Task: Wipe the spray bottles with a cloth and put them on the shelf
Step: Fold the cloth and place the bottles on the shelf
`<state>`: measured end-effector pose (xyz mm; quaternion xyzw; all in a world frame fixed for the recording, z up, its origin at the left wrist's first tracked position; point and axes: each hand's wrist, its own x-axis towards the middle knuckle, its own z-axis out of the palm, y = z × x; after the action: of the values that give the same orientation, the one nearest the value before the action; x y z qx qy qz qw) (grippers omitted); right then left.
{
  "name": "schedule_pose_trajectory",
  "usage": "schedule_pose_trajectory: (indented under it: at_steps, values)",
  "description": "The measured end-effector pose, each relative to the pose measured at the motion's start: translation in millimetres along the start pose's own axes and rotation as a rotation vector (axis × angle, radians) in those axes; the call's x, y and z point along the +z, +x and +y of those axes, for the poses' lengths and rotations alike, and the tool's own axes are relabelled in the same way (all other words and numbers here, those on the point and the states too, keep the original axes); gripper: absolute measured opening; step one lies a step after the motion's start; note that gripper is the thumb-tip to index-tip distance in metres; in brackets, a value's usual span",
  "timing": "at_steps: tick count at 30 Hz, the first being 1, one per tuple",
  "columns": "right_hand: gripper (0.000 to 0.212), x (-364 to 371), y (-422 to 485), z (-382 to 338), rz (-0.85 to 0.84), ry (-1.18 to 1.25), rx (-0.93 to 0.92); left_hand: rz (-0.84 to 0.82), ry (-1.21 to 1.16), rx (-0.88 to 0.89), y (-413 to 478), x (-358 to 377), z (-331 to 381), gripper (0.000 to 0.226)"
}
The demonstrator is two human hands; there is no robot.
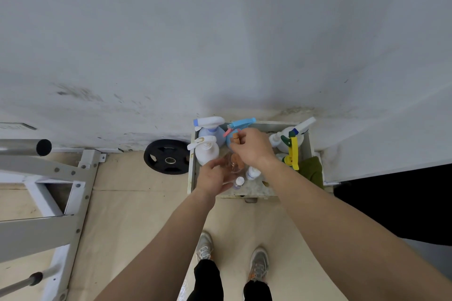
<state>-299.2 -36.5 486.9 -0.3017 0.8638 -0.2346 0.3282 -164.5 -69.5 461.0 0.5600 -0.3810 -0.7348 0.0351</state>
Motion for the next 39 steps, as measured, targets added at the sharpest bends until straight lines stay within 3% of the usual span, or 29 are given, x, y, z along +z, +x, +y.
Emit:
schedule_pose_trajectory:
  at_steps: [8, 11, 15, 19, 22, 39]
  values:
    - [0.006, -9, 4, -4, -0.147, -0.149, -0.181, -0.058, -0.033, -0.051, 7, 8, 0, 0.030]
    - [0.016, -15, 0, -2, -0.156, -0.204, -0.234, -0.072, -0.037, -0.038, 8, 13, 1, 0.031]
    - [0.041, -20, -9, 11, -0.075, -0.293, -0.196, -0.047, -0.062, -0.052, 9, 16, 1, 0.029]
    - [0.034, -19, -11, 18, -0.157, -0.358, -0.172, -0.073, -0.084, -0.076, 9, 16, -5, 0.029]
    - [0.033, -18, -9, 16, -0.127, -0.354, -0.181, -0.093, -0.105, -0.067, 10, 18, -6, 0.038]
    - [0.033, -17, -9, 22, -0.040, -0.304, -0.142, -0.041, -0.071, -0.076, 13, 26, 1, 0.036]
